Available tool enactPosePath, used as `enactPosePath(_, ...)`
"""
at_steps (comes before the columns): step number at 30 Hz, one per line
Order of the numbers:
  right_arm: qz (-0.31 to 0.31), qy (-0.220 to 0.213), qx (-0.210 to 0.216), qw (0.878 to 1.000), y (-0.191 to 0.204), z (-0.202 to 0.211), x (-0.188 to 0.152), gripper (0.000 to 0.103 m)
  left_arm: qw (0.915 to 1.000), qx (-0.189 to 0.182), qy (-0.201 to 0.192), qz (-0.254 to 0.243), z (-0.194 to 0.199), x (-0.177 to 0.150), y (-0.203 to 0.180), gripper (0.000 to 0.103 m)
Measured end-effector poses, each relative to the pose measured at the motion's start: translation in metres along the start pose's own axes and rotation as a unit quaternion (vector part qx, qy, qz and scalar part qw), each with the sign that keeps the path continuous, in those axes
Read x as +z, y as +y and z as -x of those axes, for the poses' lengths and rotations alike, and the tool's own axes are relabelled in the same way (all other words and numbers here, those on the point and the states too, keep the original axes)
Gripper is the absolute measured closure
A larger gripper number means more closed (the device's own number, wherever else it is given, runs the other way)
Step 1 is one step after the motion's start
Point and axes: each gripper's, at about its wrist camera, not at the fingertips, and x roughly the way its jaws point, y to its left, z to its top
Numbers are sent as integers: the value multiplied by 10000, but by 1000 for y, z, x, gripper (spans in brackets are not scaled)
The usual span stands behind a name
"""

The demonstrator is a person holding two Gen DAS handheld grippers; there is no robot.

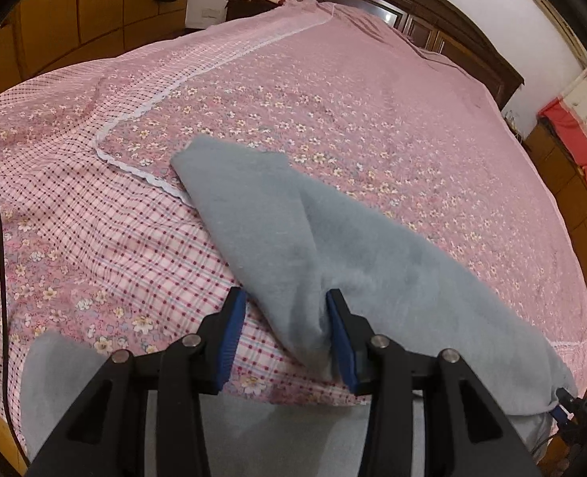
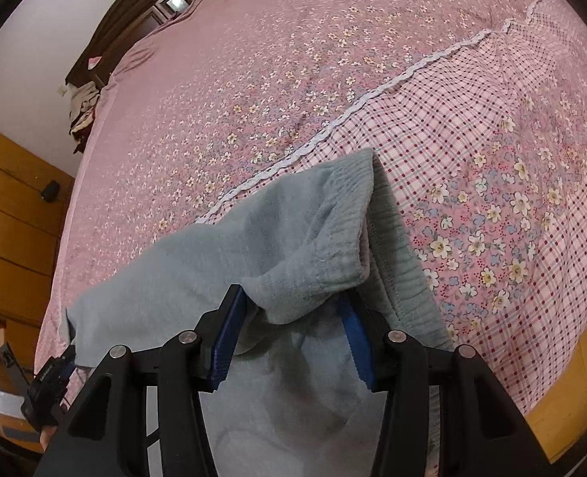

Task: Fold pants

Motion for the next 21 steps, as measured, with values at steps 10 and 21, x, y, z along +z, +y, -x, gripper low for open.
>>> enactPosePath(10, -4, -17, 56, 10000, 5, -1, 6, 53, 9998, 173, -45, 95, -9, 3, -4, 59)
enactPosePath(21, 100, -49, 72, 9999, 4, -8, 5, 53, 9958, 908, -87, 120, -34, 17, -18, 59)
